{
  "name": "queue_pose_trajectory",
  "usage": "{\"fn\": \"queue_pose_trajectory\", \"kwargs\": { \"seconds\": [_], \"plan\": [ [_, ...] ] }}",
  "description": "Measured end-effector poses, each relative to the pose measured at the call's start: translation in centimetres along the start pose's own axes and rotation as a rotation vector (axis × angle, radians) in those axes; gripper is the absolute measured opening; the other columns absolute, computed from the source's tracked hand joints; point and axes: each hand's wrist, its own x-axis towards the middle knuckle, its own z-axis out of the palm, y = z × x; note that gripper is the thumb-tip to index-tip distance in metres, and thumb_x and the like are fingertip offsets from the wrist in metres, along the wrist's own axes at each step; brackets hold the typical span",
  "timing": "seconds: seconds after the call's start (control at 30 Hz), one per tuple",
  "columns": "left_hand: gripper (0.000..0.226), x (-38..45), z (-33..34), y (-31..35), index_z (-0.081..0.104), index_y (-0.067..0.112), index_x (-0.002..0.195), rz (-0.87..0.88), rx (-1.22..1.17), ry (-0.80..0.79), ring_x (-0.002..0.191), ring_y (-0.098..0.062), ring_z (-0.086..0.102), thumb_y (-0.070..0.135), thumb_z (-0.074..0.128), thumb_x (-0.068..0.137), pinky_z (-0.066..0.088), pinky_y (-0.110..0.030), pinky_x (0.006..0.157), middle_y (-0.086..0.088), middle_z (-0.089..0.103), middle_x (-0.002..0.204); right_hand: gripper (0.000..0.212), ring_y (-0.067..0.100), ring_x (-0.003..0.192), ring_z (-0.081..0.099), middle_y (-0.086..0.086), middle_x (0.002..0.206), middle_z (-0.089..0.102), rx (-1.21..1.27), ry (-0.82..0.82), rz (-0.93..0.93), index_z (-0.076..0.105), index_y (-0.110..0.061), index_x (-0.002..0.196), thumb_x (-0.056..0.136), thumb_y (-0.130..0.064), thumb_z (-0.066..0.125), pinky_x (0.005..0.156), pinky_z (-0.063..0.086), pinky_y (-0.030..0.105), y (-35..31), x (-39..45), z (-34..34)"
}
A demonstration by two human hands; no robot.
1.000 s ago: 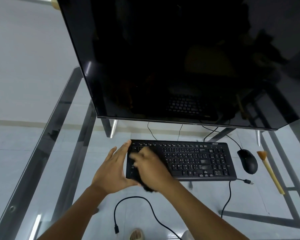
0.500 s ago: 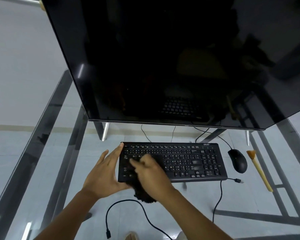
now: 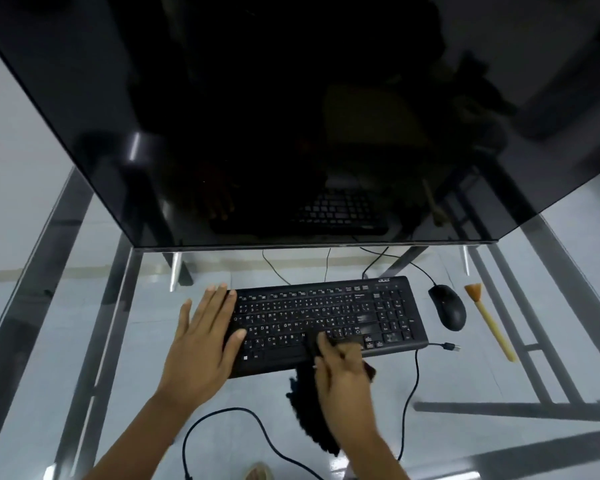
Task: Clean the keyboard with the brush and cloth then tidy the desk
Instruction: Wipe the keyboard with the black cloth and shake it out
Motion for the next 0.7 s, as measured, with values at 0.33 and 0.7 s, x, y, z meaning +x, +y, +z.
{"fn": "queue_pose_trajectory", "kwargs": {
  "seconds": [0.33,0.7],
  "plan": [
    [0.059,1.3,1.9,2.2,0.026,0.017,0.149,0.013,0.109,-0.051,0.147,-0.015,0.008,0.048,0.022,0.099,0.013,-0.049,0.117,0.000,0.021,0.158,0.029,0.011,0.079,0.057,-0.004,0.094,0.050,0.194,0.038,0.078,0.065,-0.025,0.119,0.092,-0.018,0.058,0.075,0.039,0.006,0.3,-1.1,0.8],
    [0.060,1.2,1.8,2.1,0.028,0.017,0.149,0.021,0.090,-0.053,0.147,-0.014,0.009,0.049,0.026,0.098,0.013,-0.049,0.117,0.000,0.021,0.158,0.035,0.011,0.073,0.058,0.008,0.112,0.054,0.149,0.012,0.057,0.058,-0.018,0.130,0.095,-0.020,0.055,0.077,0.050,0.015,-3.9,2.6,1.5]
  ]
}}
